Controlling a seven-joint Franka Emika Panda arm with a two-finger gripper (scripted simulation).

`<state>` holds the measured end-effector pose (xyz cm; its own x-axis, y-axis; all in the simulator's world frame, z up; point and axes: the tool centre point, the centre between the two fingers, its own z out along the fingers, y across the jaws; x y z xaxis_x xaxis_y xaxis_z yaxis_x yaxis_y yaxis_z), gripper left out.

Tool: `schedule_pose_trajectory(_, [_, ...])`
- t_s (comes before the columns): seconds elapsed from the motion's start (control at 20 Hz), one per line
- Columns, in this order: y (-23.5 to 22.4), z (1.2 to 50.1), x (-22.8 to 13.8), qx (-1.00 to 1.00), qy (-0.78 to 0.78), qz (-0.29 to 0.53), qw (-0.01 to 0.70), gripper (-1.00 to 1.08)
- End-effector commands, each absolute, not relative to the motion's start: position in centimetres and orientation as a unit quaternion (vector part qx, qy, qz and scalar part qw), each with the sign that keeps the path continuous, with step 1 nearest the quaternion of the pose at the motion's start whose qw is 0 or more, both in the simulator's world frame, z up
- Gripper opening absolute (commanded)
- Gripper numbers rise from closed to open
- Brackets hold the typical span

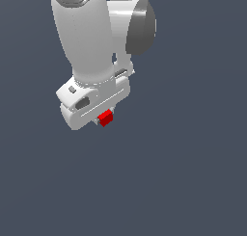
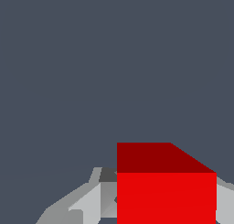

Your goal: Pick up the red cube and move it to a goal position.

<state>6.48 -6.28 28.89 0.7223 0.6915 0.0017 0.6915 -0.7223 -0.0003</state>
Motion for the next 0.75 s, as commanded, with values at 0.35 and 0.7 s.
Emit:
schedule_pose_trajectory(0.35, [-7.9,33.1,7.7,-0.928,-0.372,0.0,0.0,-1.0])
schedule_pose_trajectory(0.7, [-8.2,33.8,7.9,-0.928,-0.372,0.0,0.0,-1.0])
